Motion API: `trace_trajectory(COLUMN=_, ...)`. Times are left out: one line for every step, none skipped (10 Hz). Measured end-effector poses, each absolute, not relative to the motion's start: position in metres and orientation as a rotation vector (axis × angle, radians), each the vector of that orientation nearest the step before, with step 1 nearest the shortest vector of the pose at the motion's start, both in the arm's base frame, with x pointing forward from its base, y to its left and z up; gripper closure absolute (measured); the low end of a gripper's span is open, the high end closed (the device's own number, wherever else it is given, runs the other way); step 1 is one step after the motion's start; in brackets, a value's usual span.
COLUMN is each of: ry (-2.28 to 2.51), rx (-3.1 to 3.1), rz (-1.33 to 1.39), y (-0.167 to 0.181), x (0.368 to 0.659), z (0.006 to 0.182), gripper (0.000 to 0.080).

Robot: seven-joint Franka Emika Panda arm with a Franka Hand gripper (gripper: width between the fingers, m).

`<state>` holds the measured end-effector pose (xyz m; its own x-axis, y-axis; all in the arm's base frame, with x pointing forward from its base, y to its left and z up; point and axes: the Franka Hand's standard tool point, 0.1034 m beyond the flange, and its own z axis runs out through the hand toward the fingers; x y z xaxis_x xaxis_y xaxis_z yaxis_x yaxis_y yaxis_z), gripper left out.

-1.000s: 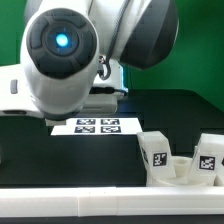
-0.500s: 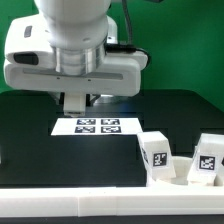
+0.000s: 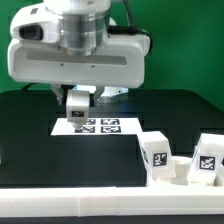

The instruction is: Assemble stool

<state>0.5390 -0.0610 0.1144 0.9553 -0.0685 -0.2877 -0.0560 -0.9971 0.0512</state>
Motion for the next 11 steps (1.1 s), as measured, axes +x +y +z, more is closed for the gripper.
trace_trajectory(ry=-0.096, rx=3.077, rz=-0.318, y=-0.052, x=0.547, z=0.118, gripper=0.0461)
trace_trajectory(ry=-0.105, rx=3.082, rz=-0.228, y=-0.042, x=0.547, z=0.118, gripper=0.0461)
trace_trajectory(ry=-0.083, rx=3.082, rz=-0.093, y=-0.043, x=0.552, z=0.117, gripper=0.0461)
trace_trajectory(ry=-0.083, rx=3.076, rz=0.008, y=-0.045, x=0.553, z=0.116, gripper=0.0461)
trace_trajectory(ry=-0.081, rx=3.069, rz=0.077, y=-0.046, x=0.554, z=0.115, gripper=0.0461)
trace_trajectory(ry=-0.076, rx=3.050, rz=0.206, y=-0.047, x=0.559, z=0.114, gripper=0.0461)
trace_trajectory(ry=-0.063, rx=3.037, rz=0.312, y=-0.040, x=0.558, z=0.114, gripper=0.0461)
trace_trajectory(ry=-0.069, rx=3.036, rz=0.357, y=-0.029, x=0.556, z=0.112, gripper=0.0461)
trace_trajectory(ry=-0.075, rx=3.050, rz=0.329, y=-0.012, x=0.558, z=0.112, gripper=0.0461)
trace_trajectory(ry=-0.082, rx=3.054, rz=0.345, y=0.003, x=0.563, z=0.115, gripper=0.0461)
trace_trajectory(ry=-0.123, rx=3.063, rz=0.351, y=0.022, x=0.568, z=0.117, gripper=0.0461)
